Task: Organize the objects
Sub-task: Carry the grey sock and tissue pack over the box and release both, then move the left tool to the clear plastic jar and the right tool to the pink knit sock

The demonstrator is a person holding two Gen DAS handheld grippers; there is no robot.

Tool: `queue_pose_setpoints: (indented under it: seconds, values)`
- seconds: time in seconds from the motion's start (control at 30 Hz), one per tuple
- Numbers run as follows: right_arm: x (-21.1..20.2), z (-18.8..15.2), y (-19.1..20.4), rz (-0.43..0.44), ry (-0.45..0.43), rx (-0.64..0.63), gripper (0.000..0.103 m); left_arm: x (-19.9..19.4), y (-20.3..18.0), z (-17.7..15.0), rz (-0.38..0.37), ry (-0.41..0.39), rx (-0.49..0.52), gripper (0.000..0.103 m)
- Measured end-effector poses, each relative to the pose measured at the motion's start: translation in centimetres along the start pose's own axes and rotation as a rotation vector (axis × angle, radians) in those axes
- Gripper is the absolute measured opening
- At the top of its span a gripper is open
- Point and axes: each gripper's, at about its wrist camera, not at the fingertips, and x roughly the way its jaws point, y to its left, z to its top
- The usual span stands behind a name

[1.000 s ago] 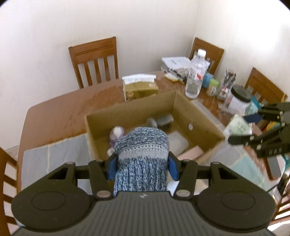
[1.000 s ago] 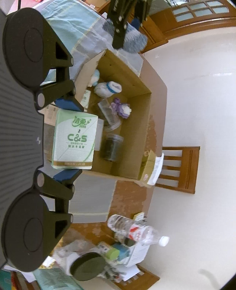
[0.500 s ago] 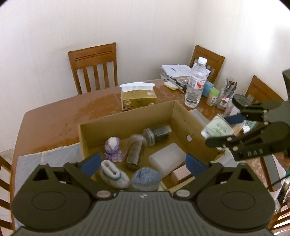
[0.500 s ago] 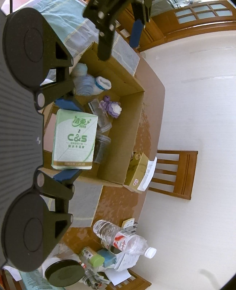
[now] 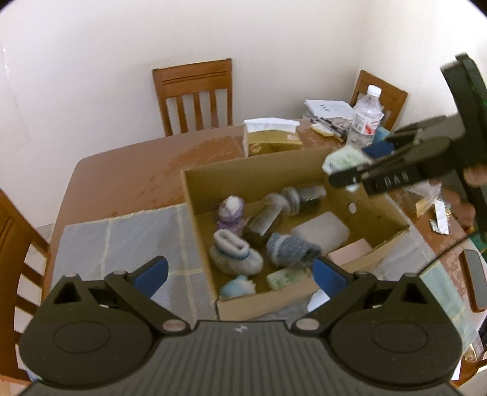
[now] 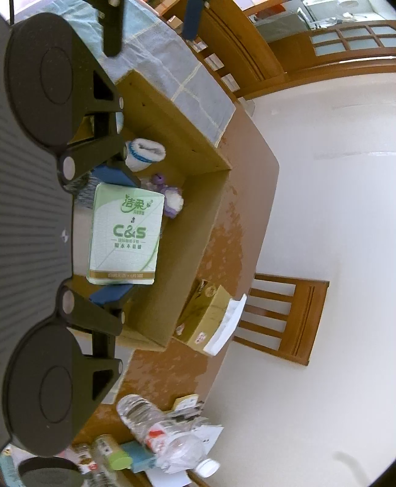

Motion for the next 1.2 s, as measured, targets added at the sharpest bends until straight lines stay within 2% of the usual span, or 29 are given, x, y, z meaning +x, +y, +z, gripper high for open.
queue_pose_setpoints:
  seconds: [0.3, 0.33, 0.43, 0.47, 0.87, 1.2]
  values:
    - [2.6, 1.3, -1.2, -0.075, 0.043, 0.025, 0.071, -0.3, 1.4, -1.1, 0.038, 0.001, -0.003, 0.101]
    - [2.9, 1.3, -1.3, -0.091, 0.05, 0.028, 0.075, -0.2, 1.5, -1.1, 0.037, 0.003, -0.005, 0.101]
    - [3.4, 1.2, -2.0, -0.134, 0.052, 0.056, 0.098, 0.1, 1.7, -1.2, 0.034, 0.009, -0.004, 0.101]
    - [3.5, 1.2, -2.1, -0.135, 0.051, 0.065, 0.101, 0.1, 1.7, -1.2, 0.032, 0.011, -0.004, 0.101]
    - [2.2, 0.2, -2.4, -0.162, 0.064, 0.071, 0.103, 0.4, 0.9, -1.5, 0.011, 0.025, -0.01, 0.101]
    - [-0.9, -3.5, -1.1, -0.147, 0.032, 0.131, 0.103, 0.1, -0.6, -4.5, 0.041, 0.043, -0.025, 0.101]
